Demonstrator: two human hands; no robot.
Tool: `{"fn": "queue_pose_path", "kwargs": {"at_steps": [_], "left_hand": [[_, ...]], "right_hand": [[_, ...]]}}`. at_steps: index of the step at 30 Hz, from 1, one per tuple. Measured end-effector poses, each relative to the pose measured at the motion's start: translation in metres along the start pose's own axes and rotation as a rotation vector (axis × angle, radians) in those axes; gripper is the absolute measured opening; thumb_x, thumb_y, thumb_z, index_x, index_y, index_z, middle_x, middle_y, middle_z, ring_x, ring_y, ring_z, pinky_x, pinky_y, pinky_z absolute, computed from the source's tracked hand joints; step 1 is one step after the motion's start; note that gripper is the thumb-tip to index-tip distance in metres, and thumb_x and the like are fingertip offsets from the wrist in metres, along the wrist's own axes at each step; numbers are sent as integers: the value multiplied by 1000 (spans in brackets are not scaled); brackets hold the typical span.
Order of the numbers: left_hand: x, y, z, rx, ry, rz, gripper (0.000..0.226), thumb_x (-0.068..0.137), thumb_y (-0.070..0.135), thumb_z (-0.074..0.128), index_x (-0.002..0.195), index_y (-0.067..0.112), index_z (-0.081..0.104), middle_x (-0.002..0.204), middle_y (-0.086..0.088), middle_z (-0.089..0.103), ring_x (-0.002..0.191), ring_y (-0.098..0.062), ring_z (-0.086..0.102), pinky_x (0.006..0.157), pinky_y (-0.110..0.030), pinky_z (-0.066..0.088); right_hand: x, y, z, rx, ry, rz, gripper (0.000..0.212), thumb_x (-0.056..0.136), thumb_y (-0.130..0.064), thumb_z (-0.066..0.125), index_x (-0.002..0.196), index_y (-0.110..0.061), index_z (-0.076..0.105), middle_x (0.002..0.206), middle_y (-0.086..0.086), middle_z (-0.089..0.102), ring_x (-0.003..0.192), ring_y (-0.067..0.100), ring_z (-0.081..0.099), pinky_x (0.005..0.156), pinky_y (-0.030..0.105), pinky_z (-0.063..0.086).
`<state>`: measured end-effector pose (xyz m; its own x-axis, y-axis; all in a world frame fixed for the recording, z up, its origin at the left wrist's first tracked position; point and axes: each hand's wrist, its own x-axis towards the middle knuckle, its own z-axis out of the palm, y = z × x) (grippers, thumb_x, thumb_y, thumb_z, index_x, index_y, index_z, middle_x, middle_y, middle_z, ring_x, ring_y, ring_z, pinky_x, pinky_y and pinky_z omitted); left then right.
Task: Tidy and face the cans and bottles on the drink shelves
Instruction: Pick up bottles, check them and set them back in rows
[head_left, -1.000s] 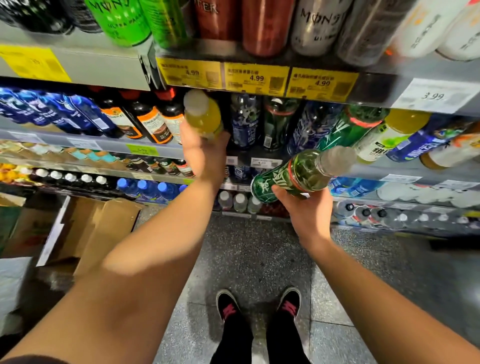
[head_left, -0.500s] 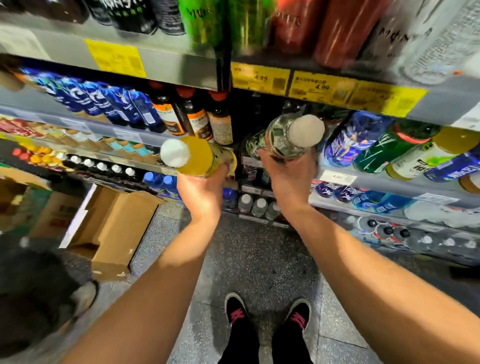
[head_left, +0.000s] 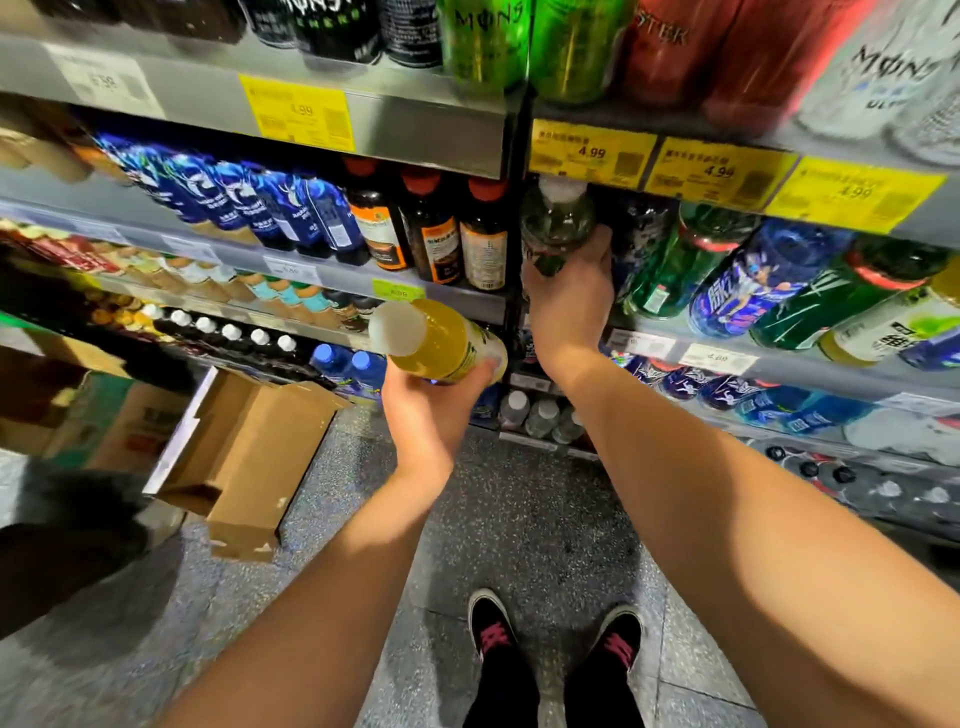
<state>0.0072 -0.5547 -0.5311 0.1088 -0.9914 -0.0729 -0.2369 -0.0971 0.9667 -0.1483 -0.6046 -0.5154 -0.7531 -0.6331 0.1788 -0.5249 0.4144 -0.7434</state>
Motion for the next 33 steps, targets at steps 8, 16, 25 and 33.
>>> {"fn": "queue_pose_path", "kwargs": {"at_steps": [8,16,25,33], "left_hand": [[-1,16,9,-16,-19,47,43,65,21,93,97,19,66,89,15,70,83,5,65,82,-10,47],[3,30,27,-90,-228,41,50,67,20,92,108,5,67,99,-4,76,95,-16,73,85,-24,55],[-32,43,91,14,-526,-37,63,57,28,96,111,18,67,99,3,76,95,-14,73,87,-44,59],[-110,68,162,38,-712,78,71,57,43,93,119,26,64,107,8,75,101,-10,70,92,-39,57]], "right_hand": [[12,-1,-15,-280,-151,-14,57,89,-46,70,119,-2,53,102,14,69,96,31,67,69,33,44],[-29,30,-59,233,-269,172,23,96,-13,56,114,-7,70,104,7,73,95,21,66,76,24,45],[-45,84,-136,341,-492,-60,69,74,-3,81,136,-18,52,118,-16,63,105,-16,58,87,9,45],[-37,144,-214,297,-283,92,61,66,-17,85,118,-28,54,101,-14,66,83,-15,60,72,-1,40]]}}
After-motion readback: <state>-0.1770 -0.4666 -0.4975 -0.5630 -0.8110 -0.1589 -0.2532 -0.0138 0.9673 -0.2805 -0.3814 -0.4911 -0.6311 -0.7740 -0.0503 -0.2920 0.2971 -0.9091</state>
